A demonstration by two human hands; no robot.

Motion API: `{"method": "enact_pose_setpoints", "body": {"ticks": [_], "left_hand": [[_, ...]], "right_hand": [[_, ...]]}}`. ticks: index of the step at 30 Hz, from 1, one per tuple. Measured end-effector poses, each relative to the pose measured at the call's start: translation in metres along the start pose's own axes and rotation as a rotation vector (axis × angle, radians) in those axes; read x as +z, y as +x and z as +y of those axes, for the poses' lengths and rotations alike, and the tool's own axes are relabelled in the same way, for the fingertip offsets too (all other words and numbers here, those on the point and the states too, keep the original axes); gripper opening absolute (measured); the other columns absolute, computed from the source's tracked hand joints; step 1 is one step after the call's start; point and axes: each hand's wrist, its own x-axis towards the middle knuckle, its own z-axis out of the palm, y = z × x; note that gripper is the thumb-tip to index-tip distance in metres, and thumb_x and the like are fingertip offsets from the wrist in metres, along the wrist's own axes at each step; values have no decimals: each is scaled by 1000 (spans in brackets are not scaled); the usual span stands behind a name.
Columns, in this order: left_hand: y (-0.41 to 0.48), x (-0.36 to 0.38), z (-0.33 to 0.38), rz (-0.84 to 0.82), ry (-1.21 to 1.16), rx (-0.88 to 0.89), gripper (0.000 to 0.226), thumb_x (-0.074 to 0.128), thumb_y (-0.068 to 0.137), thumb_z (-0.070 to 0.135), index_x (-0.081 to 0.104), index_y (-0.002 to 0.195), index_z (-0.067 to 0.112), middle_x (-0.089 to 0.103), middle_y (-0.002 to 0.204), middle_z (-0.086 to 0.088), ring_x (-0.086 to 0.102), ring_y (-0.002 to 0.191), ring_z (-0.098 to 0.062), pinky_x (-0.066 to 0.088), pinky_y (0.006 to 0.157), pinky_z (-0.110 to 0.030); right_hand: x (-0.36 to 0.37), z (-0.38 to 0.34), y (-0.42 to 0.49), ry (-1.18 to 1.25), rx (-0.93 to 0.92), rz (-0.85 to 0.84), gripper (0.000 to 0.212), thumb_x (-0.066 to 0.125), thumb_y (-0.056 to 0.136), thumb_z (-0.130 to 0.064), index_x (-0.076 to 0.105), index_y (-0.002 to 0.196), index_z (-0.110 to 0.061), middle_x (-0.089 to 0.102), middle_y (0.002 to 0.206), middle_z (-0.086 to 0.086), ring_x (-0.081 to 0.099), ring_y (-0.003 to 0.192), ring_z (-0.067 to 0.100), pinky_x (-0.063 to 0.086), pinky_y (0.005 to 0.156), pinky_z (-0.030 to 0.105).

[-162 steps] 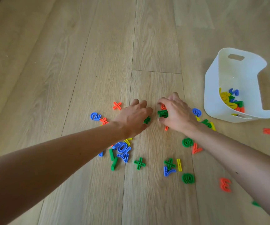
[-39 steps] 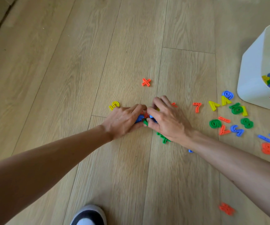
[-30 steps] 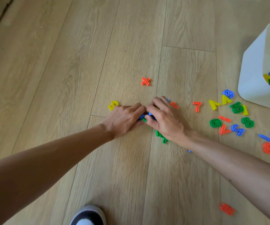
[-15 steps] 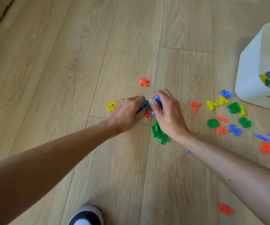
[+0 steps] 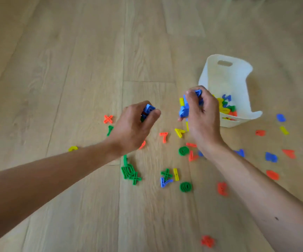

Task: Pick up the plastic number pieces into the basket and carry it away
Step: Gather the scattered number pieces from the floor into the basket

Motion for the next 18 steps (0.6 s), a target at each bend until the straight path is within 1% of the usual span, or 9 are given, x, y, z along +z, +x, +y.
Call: {"method": "enact_pose_setpoints", "body": {"ticks": [4, 7, 9, 10, 11, 12, 14, 16, 18], "left_hand": [[59, 33, 58, -118, -3, 79, 37, 51, 100, 36, 45, 67, 19, 36, 54, 8, 32, 48, -8, 27, 46, -19], [103, 70, 88, -137, 17, 60, 37, 51, 99, 36, 48, 66, 21, 42, 55, 8, 40, 46, -5, 30, 45, -17], [130, 100, 98, -126, -25, 5, 35, 51, 99, 36, 56, 74, 12, 54, 61, 1, 49, 50, -2, 37, 49, -17], [140, 116, 101, -119, -40, -27, 36, 50, 99, 37, 58, 79, 8, 60, 68, -6, 57, 60, -11, 42, 57, -26], [149, 131, 103, -113, -48, -60, 37, 49, 99, 39, 58, 81, 7, 63, 74, -10, 59, 67, -21, 44, 60, -31], [154, 144, 103, -111, -49, -87, 37, 48, 99, 39, 56, 80, 8, 61, 74, -9, 56, 69, -26, 42, 59, -33], [163, 164, 102, -111, -38, -123, 37, 44, 100, 38, 56, 84, 7, 56, 73, -5, 51, 69, -25, 37, 58, -32], [171, 174, 98, -108, -51, -170, 35, 41, 100, 33, 60, 94, 3, 57, 81, -7, 51, 74, -27, 38, 63, -32], [177, 177, 97, -107, -87, -217, 30, 42, 97, 30, 60, 96, 6, 58, 84, -8, 51, 77, -28, 42, 68, -35]], "right_hand": [[-77, 7, 52, -38, 60, 203, 20, 50, 97, -18, 58, 82, -7, 53, 64, -1, 56, 52, 16, 52, 51, 32], [-120, 33, 79, -112, 130, 266, 26, 52, 94, -22, 59, 87, 1, 53, 60, -3, 58, 44, 14, 53, 56, 41], [-135, 52, 93, -137, 209, 256, 29, 53, 95, -24, 58, 89, 4, 52, 60, 2, 58, 40, 12, 51, 56, 40], [-138, 59, 99, -128, 255, 245, 30, 54, 95, -25, 58, 90, 4, 53, 61, 3, 58, 40, 11, 53, 57, 41], [-140, 65, 105, -110, 298, 228, 29, 54, 95, -25, 59, 89, 4, 53, 61, 3, 58, 40, 11, 56, 61, 43], [-140, 70, 109, -88, 333, 205, 27, 55, 96, -24, 60, 88, 1, 54, 62, 2, 58, 43, 11, 58, 64, 43], [-141, 76, 117, -44, 384, 143, 22, 56, 96, -23, 61, 88, -4, 57, 70, 5, 62, 54, 16, 60, 67, 40], [-142, 78, 121, -14, 421, 68, 21, 55, 96, -22, 65, 90, -4, 60, 82, 7, 64, 69, 19, 62, 68, 34], [-145, 82, 124, -10, 454, 0, 22, 54, 95, -21, 68, 92, -5, 63, 90, 6, 67, 79, 21, 63, 72, 36]]}}
